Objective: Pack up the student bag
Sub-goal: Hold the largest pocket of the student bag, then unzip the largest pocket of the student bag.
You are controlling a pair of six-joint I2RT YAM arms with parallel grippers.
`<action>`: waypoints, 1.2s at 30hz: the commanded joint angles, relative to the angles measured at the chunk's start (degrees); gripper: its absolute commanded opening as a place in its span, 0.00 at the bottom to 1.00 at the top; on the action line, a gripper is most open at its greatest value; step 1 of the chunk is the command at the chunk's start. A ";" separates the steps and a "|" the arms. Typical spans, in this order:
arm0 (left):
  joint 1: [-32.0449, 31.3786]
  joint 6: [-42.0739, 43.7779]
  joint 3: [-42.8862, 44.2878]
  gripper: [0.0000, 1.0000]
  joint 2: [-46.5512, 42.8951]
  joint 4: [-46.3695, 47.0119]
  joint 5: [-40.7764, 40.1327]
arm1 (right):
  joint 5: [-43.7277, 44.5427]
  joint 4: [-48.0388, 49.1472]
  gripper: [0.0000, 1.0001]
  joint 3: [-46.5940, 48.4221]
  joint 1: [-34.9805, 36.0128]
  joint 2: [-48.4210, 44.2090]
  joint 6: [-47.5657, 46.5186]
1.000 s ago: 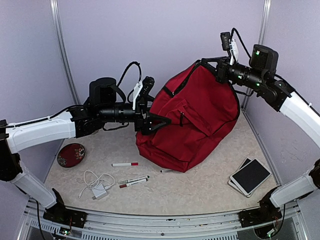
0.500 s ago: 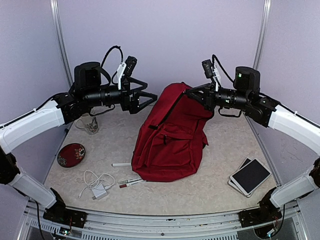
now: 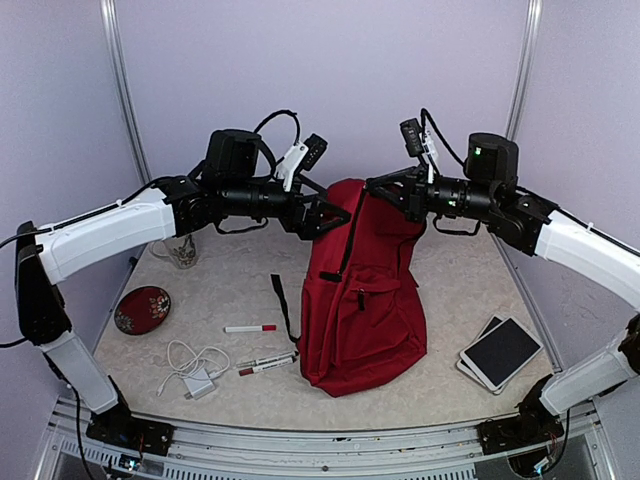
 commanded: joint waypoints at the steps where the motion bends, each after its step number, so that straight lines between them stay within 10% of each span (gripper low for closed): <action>1: 1.35 -1.93 1.36 0.99 0.68 -0.82 3.10 | -0.12 4.61 0.00 1.18 0.60 -0.10 0.41; 7: 0.07 -3.06 0.74 0.85 3.00 -0.45 5.34 | -0.28 5.71 0.00 1.37 0.60 0.58 0.87; 14: 0.86 -6.17 0.24 0.00 3.46 1.69 10.65 | 2.68 3.72 0.00 1.08 0.53 -0.17 0.42; 26: -1.03 0.18 -7.53 0.00 -8.47 10.52 -3.84 | 15.76 -2.51 0.00 -10.97 -12.84 -9.77 4.09; 36: -1.02 2.26 -11.10 0.00 -11.69 14.87 -1.27 | 7.63 -4.42 0.00 -16.33 -29.65 -15.49 4.51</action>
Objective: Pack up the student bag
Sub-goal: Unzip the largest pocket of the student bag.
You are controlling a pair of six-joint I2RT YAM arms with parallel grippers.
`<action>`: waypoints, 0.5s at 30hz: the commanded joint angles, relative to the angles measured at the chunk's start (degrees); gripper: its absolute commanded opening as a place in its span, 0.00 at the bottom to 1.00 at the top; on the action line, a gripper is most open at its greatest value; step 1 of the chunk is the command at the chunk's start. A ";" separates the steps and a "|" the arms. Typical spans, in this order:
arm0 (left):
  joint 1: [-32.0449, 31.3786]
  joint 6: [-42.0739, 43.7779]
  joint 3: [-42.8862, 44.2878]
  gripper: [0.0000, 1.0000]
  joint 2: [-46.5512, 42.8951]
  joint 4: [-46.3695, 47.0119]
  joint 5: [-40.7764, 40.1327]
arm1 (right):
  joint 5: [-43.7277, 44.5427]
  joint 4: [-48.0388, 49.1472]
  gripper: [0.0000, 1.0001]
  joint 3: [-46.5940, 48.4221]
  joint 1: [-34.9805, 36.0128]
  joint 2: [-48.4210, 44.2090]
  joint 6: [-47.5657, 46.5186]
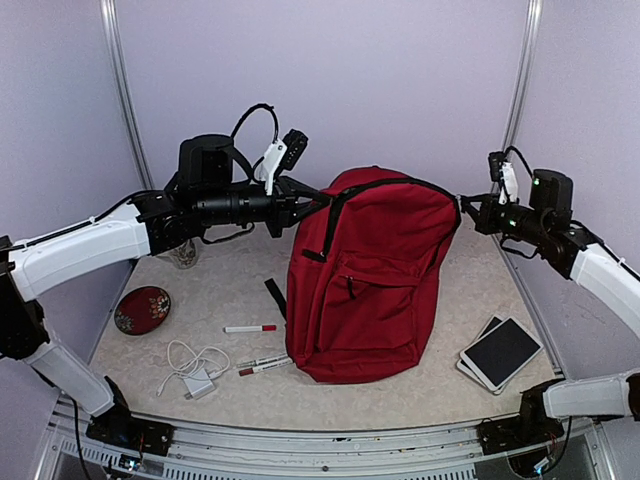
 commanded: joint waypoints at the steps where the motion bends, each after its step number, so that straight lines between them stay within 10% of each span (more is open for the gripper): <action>1: 0.36 1.57 -2.30 0.00 -3.33 7.28 1.13 | -3.02 -0.66 0.00 2.35 -3.89 -1.68 0.07; 10: -0.09 6.13 -15.32 0.00 -7.46 11.26 9.60 | -15.02 0.41 0.00 17.72 4.52 5.64 -2.23; 15: 1.15 4.12 -13.82 0.74 -10.12 8.51 10.01 | -19.85 3.77 0.00 22.26 8.13 8.03 -2.60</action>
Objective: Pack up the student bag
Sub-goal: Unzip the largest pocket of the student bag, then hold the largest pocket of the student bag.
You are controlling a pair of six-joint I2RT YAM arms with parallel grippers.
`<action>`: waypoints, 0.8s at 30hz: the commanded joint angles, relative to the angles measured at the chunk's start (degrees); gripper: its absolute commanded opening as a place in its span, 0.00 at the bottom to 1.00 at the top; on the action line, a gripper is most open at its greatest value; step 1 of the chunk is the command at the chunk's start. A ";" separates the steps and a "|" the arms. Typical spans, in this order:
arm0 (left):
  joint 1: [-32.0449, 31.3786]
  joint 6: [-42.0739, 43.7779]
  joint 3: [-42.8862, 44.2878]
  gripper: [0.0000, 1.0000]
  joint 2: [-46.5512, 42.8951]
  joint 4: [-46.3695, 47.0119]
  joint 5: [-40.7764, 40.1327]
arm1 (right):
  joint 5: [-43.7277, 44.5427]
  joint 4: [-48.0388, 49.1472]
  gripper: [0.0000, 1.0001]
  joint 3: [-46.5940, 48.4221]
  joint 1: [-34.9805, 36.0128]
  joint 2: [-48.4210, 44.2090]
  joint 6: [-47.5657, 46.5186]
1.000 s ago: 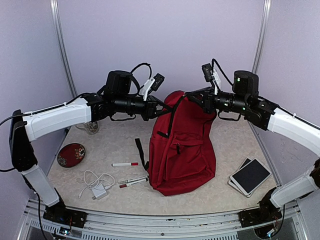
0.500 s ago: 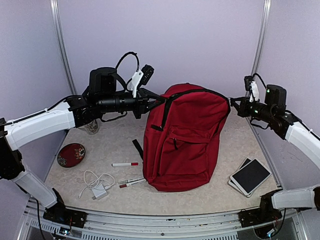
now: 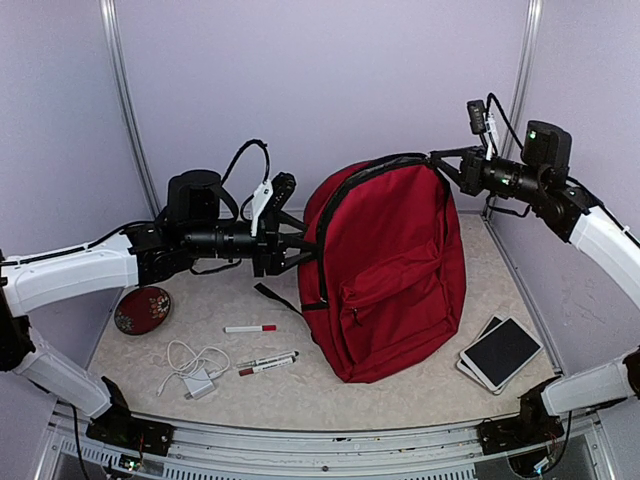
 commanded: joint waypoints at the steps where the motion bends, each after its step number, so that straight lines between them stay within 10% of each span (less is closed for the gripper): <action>1: 1.24 -0.34 2.43 0.81 -4.21 1.92 1.53 | -7.20 6.20 0.00 5.19 1.99 1.85 -1.21; 5: 1.43 -1.06 6.61 0.99 -6.37 1.20 -1.70 | -11.23 7.08 0.00 7.56 3.02 4.33 -3.78; 14: 1.54 -1.60 25.06 0.99 3.69 -14.55 -15.44 | -16.21 10.95 0.00 6.21 6.31 4.35 -5.79; 24: 0.37 3.57 36.05 0.99 15.72 -23.12 -7.34 | -15.84 10.37 0.00 4.05 6.87 3.57 -6.09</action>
